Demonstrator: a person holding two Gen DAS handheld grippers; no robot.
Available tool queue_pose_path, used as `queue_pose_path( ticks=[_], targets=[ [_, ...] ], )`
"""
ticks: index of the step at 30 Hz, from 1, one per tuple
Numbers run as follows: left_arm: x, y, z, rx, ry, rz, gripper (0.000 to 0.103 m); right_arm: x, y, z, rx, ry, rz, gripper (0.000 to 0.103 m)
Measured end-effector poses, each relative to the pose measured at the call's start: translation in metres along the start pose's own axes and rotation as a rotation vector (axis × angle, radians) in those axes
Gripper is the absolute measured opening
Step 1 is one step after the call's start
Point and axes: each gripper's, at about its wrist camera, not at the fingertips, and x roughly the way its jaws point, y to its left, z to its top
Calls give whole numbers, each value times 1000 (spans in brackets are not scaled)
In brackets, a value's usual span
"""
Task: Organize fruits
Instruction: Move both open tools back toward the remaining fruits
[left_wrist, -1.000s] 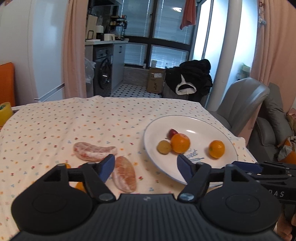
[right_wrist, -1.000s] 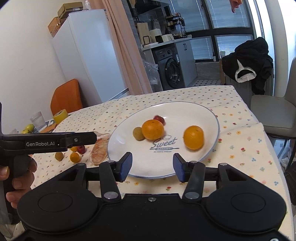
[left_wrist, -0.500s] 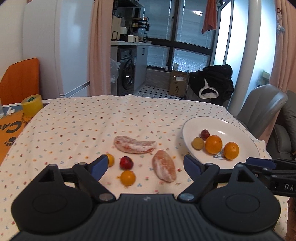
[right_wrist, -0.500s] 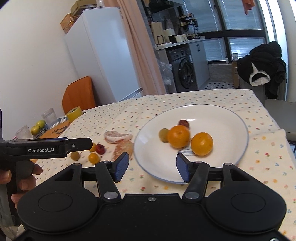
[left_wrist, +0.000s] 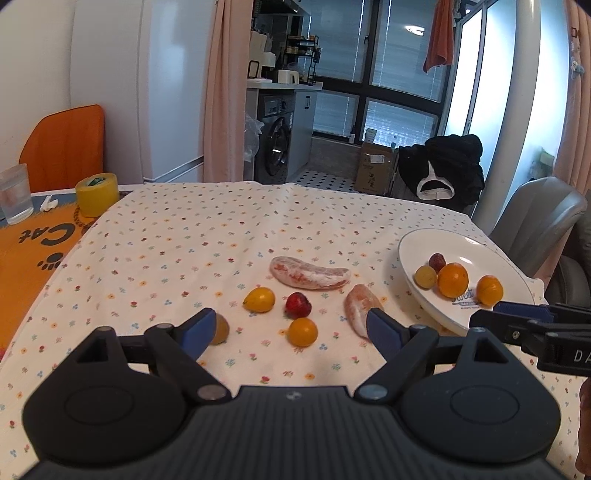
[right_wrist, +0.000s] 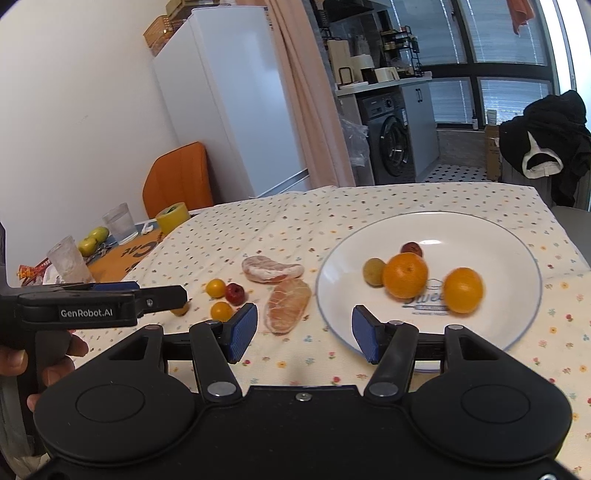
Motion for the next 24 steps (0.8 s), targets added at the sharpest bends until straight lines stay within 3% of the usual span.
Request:
queue_pose_path(
  ticks=[24],
  targets=[
    [0, 60, -10, -109, 9, 36, 87, 44, 40, -5, -52, 125, -9, 57]
  ],
)
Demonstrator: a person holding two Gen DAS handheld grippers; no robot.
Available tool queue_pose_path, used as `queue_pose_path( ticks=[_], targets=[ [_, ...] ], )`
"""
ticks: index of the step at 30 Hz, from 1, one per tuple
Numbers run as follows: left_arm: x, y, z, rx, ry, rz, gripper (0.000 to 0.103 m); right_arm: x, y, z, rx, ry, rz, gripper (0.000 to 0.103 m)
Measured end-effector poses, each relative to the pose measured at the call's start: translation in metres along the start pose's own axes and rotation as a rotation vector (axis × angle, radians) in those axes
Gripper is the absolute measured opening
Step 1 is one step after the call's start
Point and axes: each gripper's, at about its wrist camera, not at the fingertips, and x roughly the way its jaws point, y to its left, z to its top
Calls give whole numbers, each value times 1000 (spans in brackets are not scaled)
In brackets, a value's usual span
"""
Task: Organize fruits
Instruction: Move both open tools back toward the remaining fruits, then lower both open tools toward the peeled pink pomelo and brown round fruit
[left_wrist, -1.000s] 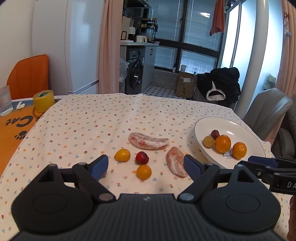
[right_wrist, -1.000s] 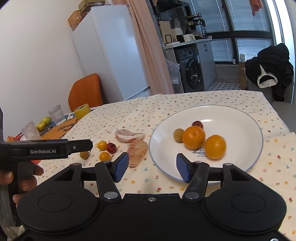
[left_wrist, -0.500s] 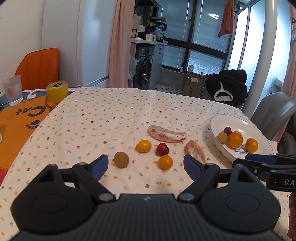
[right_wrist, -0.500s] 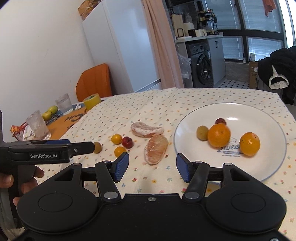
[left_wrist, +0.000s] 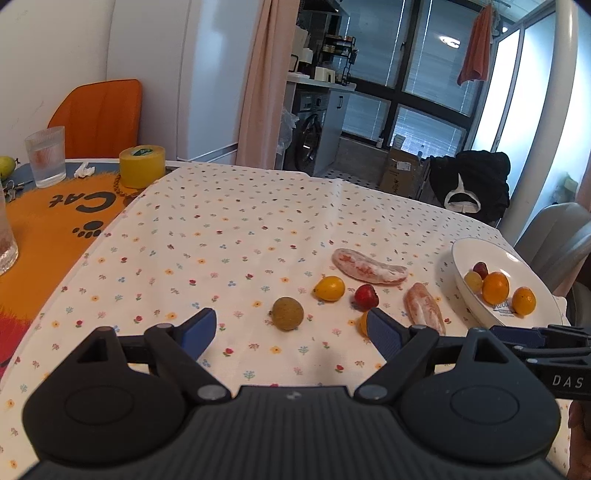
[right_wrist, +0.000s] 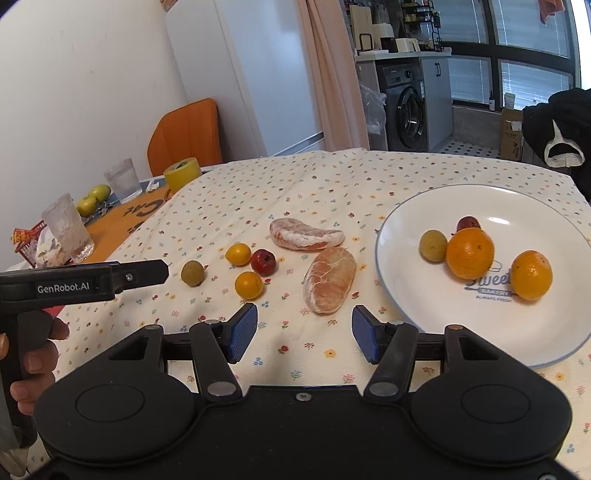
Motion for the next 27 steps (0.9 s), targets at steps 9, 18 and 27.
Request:
queue_pose_path(
  ticks=[9, 18, 27],
  targets=[
    [5, 11, -4, -21, 8, -31, 87, 18, 8, 3, -10, 28, -27, 57],
    [14, 20, -3, -48, 9, -38, 87, 40, 15, 8, -28, 53, -84, 57],
    [23, 23, -2, -67, 3, -36, 84, 56, 22, 15, -54, 66, -129, 55]
  ],
)
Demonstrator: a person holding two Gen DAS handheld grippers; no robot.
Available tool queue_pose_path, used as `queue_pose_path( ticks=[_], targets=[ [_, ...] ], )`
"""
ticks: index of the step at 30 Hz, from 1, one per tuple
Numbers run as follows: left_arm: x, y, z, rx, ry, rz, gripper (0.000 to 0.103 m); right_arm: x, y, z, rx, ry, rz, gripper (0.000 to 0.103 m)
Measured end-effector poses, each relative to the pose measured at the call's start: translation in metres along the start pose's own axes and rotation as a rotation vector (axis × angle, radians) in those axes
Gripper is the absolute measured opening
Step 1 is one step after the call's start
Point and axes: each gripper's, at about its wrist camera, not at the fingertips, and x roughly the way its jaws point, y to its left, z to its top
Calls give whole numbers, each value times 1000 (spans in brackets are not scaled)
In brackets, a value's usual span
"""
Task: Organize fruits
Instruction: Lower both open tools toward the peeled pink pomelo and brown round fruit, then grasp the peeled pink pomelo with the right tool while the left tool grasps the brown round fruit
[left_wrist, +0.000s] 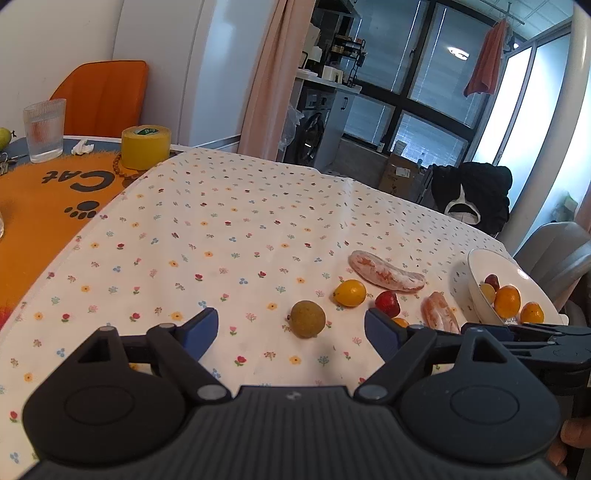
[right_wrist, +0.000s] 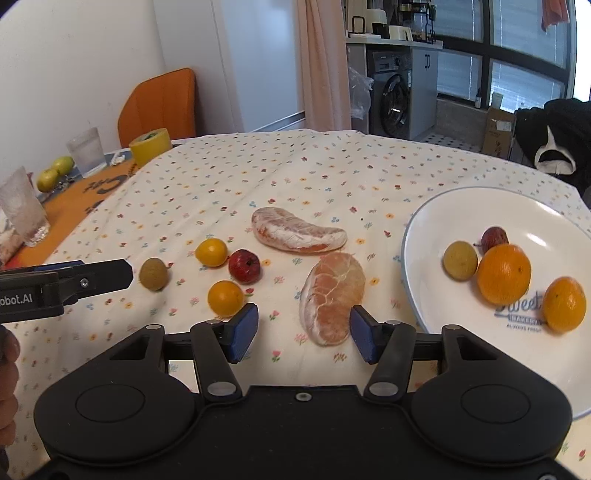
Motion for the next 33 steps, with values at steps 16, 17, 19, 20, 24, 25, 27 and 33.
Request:
queue_pose_path(
  ticks=[16, 17, 19, 20, 24, 25, 27, 33],
  targets=[
    [9, -2, 0, 11, -7, -27, 53, 16, 9, 11, -48, -2, -18, 52],
    [10, -3, 0, 12, -6, -30, 51, 17, 10, 12, -49, -3, -22, 52],
    [13, -5, 0, 11, 3, -39, 43, 20, 10, 13, -56, -3, -34, 52],
    [14, -5, 0, 12, 7, -43, 41, 21, 10, 13, -61, -3, -40, 52],
    [19, -9, 0, 21, 14, -51, 35, 26, 12, 14, -91, -4, -71, 45],
    [20, -10, 0, 21, 18, -52, 35, 26, 12, 14, -95, -5, -75, 44],
    [24, -11, 0, 22, 29, -48, 35, 26, 11, 14, -104, -9, -82, 39],
    [32, -11, -5, 33, 43, -16, 35, 19, 10, 9, -126, -9, -49, 36]
  ],
)
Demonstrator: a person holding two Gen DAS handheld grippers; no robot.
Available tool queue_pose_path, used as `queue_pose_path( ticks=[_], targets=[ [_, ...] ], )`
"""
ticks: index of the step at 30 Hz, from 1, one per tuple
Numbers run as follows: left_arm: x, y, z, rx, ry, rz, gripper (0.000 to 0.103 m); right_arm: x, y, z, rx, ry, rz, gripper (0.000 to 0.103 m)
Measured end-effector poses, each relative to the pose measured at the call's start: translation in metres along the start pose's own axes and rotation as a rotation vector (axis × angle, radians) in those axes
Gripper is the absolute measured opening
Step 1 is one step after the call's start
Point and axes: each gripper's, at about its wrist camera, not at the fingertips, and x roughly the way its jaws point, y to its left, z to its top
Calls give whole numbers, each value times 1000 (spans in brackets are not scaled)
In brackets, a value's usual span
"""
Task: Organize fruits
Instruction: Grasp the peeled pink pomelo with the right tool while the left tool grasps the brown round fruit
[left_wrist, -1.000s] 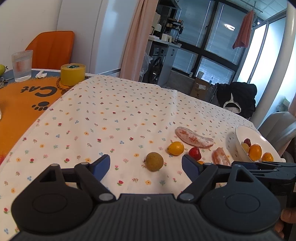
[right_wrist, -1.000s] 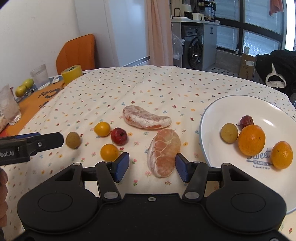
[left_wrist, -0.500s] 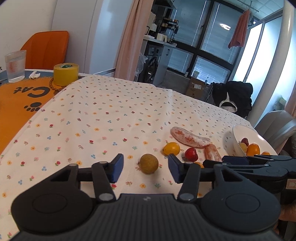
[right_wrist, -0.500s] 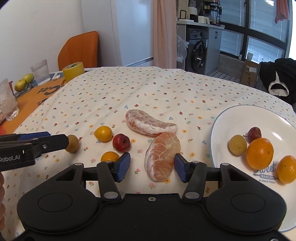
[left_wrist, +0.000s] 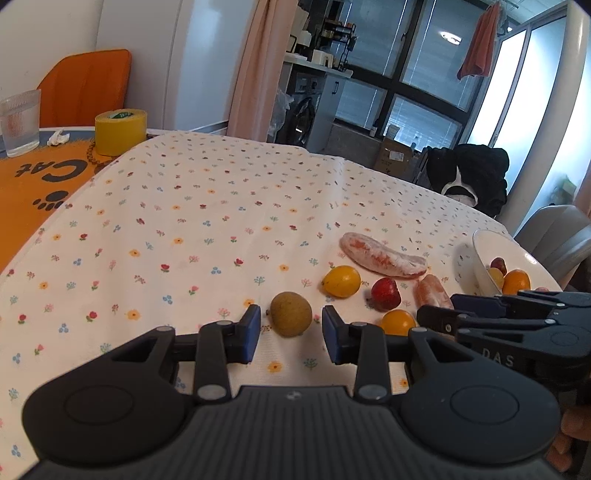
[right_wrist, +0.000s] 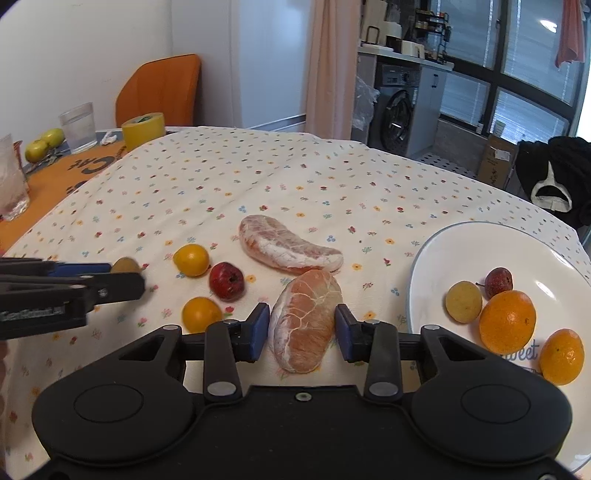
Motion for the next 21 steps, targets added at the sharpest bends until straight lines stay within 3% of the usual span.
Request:
queue_pose_path(
  ticks=[5, 11, 21],
  targets=[
    [3, -2, 1, 14, -3, 23, 26, -5, 3, -4, 15, 5, 48, 36],
    [-4, -3, 0, 13, -1, 18, 25, -14, 5, -9, 27, 22, 82, 35],
    [-22, 3, -3, 5, -19, 25, 25, -5, 9, -6, 46, 16, 73, 47]
  ],
)
